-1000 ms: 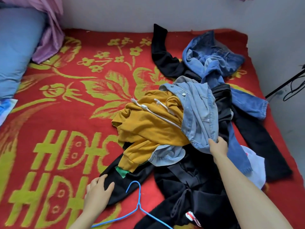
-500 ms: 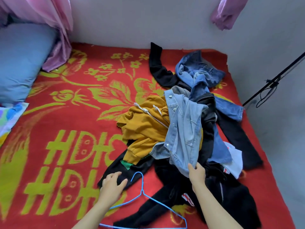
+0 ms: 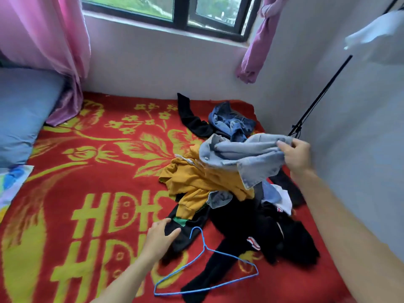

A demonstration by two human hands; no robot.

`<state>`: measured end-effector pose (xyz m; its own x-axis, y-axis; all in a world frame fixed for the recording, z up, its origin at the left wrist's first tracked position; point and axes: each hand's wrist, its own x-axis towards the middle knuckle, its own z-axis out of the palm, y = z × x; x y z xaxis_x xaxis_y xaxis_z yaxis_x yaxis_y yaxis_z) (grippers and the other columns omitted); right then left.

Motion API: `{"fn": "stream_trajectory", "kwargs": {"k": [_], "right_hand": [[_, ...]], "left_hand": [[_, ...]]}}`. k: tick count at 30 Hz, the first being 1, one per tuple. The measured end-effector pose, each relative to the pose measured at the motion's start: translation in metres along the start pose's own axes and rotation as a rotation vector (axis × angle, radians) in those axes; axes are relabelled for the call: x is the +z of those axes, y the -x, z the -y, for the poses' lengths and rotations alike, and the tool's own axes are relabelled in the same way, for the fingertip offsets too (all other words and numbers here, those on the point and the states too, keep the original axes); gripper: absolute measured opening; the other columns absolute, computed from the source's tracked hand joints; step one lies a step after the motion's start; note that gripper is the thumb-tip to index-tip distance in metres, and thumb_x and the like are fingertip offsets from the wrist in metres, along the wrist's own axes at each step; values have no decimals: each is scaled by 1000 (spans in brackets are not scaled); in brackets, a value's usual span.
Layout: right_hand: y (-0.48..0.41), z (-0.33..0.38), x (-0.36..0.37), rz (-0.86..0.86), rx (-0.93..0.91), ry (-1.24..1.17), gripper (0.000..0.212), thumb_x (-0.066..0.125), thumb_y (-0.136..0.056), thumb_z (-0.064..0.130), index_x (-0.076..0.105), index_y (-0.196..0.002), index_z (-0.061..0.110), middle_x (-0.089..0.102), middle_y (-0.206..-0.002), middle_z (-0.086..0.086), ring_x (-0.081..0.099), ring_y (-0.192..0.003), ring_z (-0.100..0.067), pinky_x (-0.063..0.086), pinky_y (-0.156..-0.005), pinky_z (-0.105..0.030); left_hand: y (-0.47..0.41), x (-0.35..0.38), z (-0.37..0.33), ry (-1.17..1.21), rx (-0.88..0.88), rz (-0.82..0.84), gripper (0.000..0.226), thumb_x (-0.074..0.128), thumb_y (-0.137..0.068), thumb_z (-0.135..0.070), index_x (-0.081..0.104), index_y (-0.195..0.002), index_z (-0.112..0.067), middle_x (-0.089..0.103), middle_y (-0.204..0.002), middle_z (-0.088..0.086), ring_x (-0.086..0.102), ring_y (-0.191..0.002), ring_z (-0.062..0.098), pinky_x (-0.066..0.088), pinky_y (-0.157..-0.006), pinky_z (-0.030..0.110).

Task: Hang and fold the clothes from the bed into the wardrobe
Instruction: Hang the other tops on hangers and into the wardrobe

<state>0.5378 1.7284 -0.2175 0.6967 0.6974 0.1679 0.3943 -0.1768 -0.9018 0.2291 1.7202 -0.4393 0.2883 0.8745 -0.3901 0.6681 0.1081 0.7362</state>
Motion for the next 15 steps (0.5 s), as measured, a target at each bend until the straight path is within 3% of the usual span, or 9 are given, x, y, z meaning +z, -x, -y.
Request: {"fn": "stream_trajectory", "kwargs": {"k": [3, 5, 7, 11, 15], "right_hand": [[15, 81, 8, -35, -122, 14, 15, 59, -88, 5, 60, -77, -5, 47, -50, 6, 40, -34, 6, 35, -44, -14], [39, 125, 23, -12, -195, -7, 14, 58, -89, 4, 64, -90, -8, 50, -41, 10, 42, -34, 6, 33, -40, -8], [59, 160, 36, 24, -235, -54, 8, 57, -89, 3, 63, -85, 0, 49, -35, 17, 45, -35, 5, 35, -41, -8], [87, 222, 51, 58, -329, -132, 27, 61, -87, 6, 59, -63, 17, 50, -37, 18, 45, -37, 5, 37, -45, -13], [102, 269, 54, 132, -368, -348, 24, 62, -86, 3, 66, -67, 17, 61, -48, 12, 55, -46, -2, 48, -53, -20]], "left_hand": [[13, -46, 2, -32, 97, -32, 62, 56, -90, -47, 37, -141, -18, 41, -140, 5, 39, -129, 21, 36, -100, 31], [24, -83, 9, -45, 143, -61, 73, 60, -87, -48, 28, -146, -18, 35, -146, 7, 32, -134, 23, 35, -105, 37], [31, -104, 13, -37, 179, -72, 88, 66, -82, -47, 17, -150, -22, 28, -150, 9, 26, -138, 26, 31, -109, 41], [42, -130, 10, 1, 282, -83, 117, 77, -71, -44, -9, -149, -31, 12, -156, 11, 15, -142, 28, 26, -111, 43], [45, -150, 1, 14, 322, -157, 129, 81, -65, -47, -21, -142, -37, -3, -157, 13, 4, -144, 34, 16, -113, 50]]}}
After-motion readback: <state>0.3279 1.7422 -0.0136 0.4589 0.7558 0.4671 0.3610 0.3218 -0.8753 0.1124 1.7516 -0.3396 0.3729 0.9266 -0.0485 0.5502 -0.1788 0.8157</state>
